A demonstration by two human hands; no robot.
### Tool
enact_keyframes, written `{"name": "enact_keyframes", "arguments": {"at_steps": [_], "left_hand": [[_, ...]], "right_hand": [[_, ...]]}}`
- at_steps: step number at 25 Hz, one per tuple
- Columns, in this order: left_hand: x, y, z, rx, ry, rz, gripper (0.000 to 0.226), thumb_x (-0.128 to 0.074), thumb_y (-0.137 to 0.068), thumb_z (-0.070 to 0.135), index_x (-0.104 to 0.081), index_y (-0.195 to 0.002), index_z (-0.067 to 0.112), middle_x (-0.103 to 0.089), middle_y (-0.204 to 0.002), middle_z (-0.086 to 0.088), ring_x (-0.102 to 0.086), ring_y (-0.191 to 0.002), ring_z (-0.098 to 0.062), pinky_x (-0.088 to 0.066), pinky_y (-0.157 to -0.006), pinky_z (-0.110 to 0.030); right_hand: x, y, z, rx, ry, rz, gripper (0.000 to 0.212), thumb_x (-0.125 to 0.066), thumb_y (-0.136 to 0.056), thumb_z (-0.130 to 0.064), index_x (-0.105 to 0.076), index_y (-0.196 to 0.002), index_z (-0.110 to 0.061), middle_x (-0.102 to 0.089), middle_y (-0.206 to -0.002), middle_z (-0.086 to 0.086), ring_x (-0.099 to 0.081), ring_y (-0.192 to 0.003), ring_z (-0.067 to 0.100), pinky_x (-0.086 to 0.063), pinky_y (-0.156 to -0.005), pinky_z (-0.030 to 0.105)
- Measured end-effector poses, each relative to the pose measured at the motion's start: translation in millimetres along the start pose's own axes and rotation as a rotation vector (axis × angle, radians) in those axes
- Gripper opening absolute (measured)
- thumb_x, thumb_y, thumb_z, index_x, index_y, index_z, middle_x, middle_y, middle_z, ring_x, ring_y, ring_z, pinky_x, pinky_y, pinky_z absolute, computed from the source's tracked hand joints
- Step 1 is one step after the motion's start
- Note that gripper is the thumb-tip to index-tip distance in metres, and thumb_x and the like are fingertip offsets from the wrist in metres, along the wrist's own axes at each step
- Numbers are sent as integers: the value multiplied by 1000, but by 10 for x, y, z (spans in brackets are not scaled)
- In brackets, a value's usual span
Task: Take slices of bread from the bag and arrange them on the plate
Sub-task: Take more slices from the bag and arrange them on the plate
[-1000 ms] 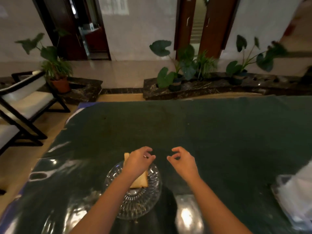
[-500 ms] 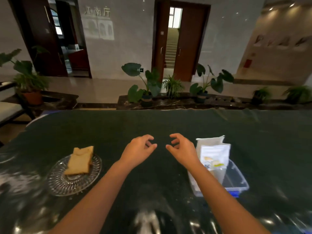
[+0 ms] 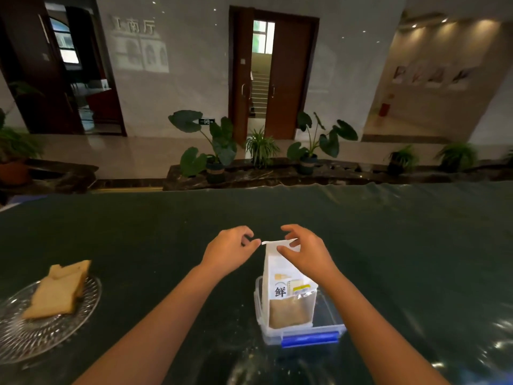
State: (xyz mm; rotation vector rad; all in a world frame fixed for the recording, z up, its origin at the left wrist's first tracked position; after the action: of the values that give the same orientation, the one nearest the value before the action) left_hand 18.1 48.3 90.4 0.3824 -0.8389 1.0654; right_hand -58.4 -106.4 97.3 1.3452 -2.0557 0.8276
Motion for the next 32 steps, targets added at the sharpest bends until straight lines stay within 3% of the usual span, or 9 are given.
{"name": "enact_keyframes", "arguments": {"at_steps": [8,12,15,18,20,22,26,28,32], "left_hand": [[-654,-572,-48,164,-107,-121,25,-57,-82,48,-64,-81,23,-68,-83,2,-62,-73,-11,-54,-66,-32],[-854,-742,-104,336,-278,-122,45,-55,-73,64,-53,-58,21,-58,-59,3,-56,-55,-13,-37,-47,-24],[-984,-777,-86,438,-355,-115,43,-61,-68,63,-50,-60,23,-54,-58,5,-51,-52,-11,-32,-44,-24],[-1032,-738,-103,486,-355,-84,24,-64,-75,42,-63,-77,18,-55,-60,2,-57,-58,-15,-36,-47,-23],[-992,-672,-158,540,-309,-49,13,-60,-79,27,-64,-72,16,-62,-62,-5,-65,-64,-21,-44,-51,-26],[-917,-545,-202,589,-261,-10,22,-58,-80,20,-58,-58,18,-65,-62,-7,-66,-64,-23,-49,-55,-30],[-899,-196,-202,613,-196,72,20,-56,-74,19,-60,-55,13,-69,-59,-6,-66,-60,-23,-52,-56,-33],[-962,-75,-154,576,-162,90,19,-58,-76,21,-62,-59,15,-69,-59,-5,-65,-57,-20,-54,-56,-34],[-1029,-48,-79,511,-179,104,24,-58,-81,24,-57,-58,18,-58,-52,0,-54,-47,-12,-38,-42,-22]], "right_hand": [[115,-469,679,61,48,-143,38,-65,-80,-30,-56,-117,-26,-63,-114,-2,-56,-91,7,-51,-80,24],[-10,-693,900,188,86,-335,29,-59,-84,-24,-61,-113,-24,-66,-112,-3,-60,-96,8,-49,-82,21],[-159,-813,926,312,148,-513,32,-49,-86,-20,-61,-116,-21,-65,-120,0,-59,-108,15,-48,-90,27],[-290,-821,941,464,335,-652,38,-40,-88,-23,-57,-121,-22,-60,-128,1,-57,-112,19,-48,-93,35],[-276,-817,980,542,394,-694,40,-36,-87,-25,-56,-121,-23,-60,-127,2,-57,-110,19,-49,-89,34],[-206,-775,1021,611,404,-706,42,-33,-85,-28,-59,-118,-22,-64,-121,1,-58,-104,17,-49,-86,33],[-81,-594,1186,666,460,-807,46,-24,-82,-36,-61,-106,-22,-69,-103,2,-63,-84,15,-52,-72,30],[-66,-535,1203,680,516,-846,39,-29,-87,-32,-59,-110,-24,-69,-100,2,-59,-75,11,-44,-62,23],[-325,-591,1106,618,620,-913,33,-38,-90,-27,-61,-113,-17,-66,-107,8,-61,-84,18,-48,-68,26]]}}
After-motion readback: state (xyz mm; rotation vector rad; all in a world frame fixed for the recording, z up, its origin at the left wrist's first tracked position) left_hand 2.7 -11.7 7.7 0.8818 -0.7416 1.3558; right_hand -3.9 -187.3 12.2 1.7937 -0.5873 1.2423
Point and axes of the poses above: each hand's wrist, its own y-axis away from the middle knuckle, its own x-axis out of the back of the hand, z = x × y, the point moved 7 cm from there along -y, towards the middle knuckle
